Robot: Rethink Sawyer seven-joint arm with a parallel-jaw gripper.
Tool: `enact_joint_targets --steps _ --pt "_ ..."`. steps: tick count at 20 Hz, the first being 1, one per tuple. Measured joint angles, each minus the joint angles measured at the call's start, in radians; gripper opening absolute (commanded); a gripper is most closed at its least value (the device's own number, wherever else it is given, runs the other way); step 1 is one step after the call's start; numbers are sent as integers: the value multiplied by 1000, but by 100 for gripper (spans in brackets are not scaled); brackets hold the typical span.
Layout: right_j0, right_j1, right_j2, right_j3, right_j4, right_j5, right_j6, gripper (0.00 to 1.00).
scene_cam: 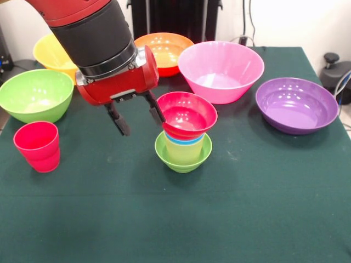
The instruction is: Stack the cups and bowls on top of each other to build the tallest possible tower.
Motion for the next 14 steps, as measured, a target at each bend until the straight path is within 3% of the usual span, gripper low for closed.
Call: enact_joint_targets --steps 5,14 --pt "30 6 0 -69 -2 56 0 100" --pt "116 50 1 -287 -11 177 -56 100"
